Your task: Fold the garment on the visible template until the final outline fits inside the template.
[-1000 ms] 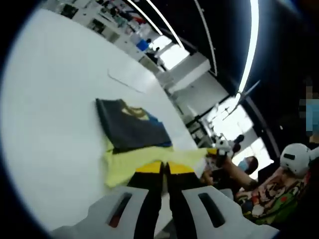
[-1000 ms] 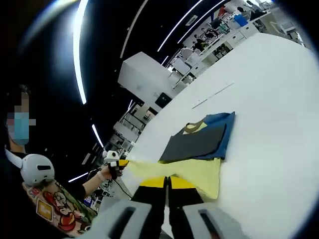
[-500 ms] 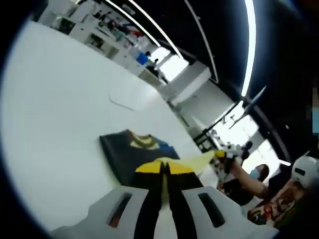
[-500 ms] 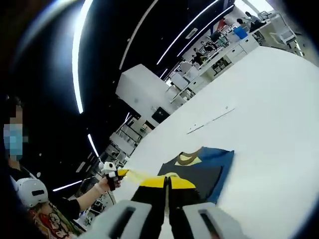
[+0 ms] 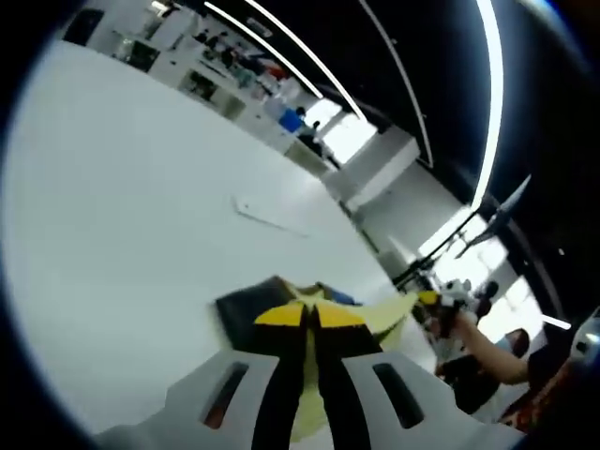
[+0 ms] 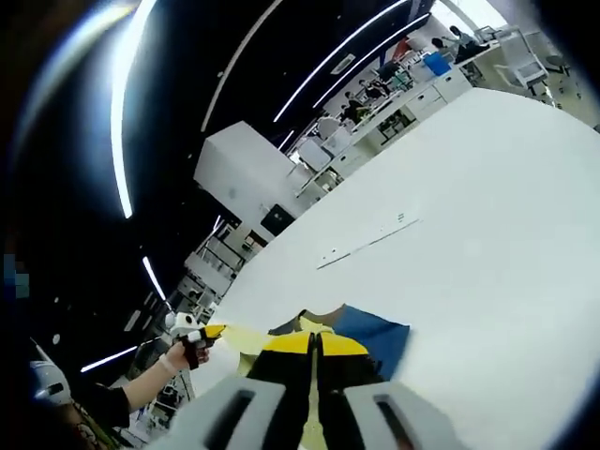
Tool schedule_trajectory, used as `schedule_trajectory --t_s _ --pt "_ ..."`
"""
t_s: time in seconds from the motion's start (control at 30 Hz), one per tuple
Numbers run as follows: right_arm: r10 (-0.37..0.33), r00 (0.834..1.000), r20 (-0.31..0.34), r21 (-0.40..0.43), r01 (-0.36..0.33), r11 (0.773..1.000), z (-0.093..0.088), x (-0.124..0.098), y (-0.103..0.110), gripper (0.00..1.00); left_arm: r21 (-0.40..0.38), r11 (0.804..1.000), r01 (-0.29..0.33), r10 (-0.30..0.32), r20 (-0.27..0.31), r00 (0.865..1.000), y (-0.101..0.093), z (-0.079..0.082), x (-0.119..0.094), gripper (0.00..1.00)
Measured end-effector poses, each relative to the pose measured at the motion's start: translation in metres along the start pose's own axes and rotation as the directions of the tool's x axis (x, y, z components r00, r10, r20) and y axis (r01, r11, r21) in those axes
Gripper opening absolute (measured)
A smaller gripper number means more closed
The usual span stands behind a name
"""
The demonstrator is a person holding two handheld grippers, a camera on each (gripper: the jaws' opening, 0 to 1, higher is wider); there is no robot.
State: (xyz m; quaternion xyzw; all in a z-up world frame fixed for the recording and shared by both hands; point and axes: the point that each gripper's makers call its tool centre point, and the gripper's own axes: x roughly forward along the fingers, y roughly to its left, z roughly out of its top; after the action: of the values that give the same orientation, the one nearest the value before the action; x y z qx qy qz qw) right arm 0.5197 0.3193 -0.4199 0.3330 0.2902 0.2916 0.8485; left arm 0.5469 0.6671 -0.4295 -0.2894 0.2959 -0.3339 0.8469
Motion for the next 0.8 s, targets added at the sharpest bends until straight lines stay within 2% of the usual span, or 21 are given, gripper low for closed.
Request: schedule_trajectory --t_s 0.23,0.43,0.7,0.8 --pt "-0.054 0.998 -0.024 0.022 0.054 0.998 -0.001 0.025 -0.029 0.00 -0.042 0.998 -0.054 0.054 0.001 0.999 0.026 -0.003 0.021 0.00" --pt "-0.125 0.989 -0.077 0.034 0.128 0.991 -0.019 0.036 -0.055 0.00 -0.084 0.991 -0.104 0.102 -0.026 0.994 0.046 -0.016 0.032 0.00" --pt "-0.156 0.984 -0.083 0.041 0.160 0.986 -0.024 0.039 -0.063 0.00 -0.104 0.986 -0.132 0.130 -0.028 0.991 0.056 -0.021 0.033 0.00" --pt "-0.140 0.989 -0.051 0.040 0.142 0.989 -0.018 0.039 -0.055 0.00 -0.115 0.989 -0.091 0.094 0.020 0.995 0.047 -0.014 0.031 0.00"
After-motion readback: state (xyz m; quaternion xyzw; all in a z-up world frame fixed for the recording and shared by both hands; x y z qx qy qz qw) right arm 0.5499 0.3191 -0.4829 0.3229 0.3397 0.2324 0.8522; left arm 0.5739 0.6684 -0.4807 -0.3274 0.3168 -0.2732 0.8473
